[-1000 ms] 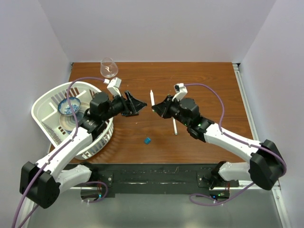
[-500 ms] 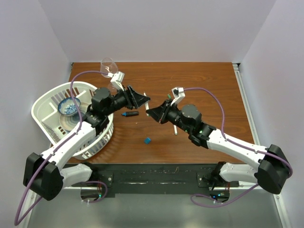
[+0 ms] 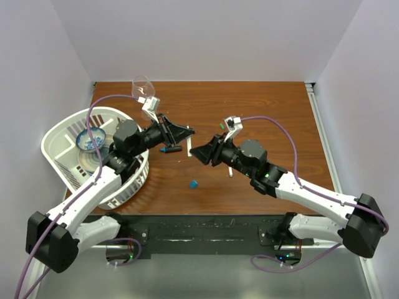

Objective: Insert the pens into the pen caps

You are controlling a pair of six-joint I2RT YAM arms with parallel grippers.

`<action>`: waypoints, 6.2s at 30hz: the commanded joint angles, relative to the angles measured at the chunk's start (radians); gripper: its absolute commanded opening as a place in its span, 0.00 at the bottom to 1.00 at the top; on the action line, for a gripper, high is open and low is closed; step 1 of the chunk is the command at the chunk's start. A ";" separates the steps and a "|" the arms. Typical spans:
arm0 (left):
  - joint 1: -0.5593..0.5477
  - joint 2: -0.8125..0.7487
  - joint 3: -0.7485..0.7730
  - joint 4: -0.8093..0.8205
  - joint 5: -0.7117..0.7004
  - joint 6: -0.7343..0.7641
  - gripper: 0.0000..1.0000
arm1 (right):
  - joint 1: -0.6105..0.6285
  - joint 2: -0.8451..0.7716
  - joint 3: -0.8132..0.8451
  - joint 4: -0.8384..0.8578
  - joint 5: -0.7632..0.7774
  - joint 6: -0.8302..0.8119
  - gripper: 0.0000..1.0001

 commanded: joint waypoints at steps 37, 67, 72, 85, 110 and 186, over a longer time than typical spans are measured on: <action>0.002 -0.052 -0.152 0.275 0.191 -0.061 0.39 | 0.006 -0.001 0.013 0.083 -0.092 0.056 0.00; 0.009 -0.362 0.017 -0.345 -0.091 0.429 0.00 | -0.269 0.135 0.163 -0.465 0.217 -0.264 0.39; 0.009 -0.367 0.015 -0.434 -0.015 0.501 0.00 | -0.420 0.336 0.328 -0.469 0.142 -0.304 0.39; 0.008 -0.546 -0.120 -0.452 -0.152 0.590 0.00 | -0.547 0.806 0.675 -0.466 -0.029 -0.344 0.43; 0.009 -0.597 -0.129 -0.466 -0.179 0.598 0.00 | -0.557 1.071 0.858 -0.485 -0.222 -0.352 0.45; 0.009 -0.615 -0.129 -0.468 -0.149 0.587 0.00 | -0.402 1.076 1.022 -0.930 0.217 -0.398 0.34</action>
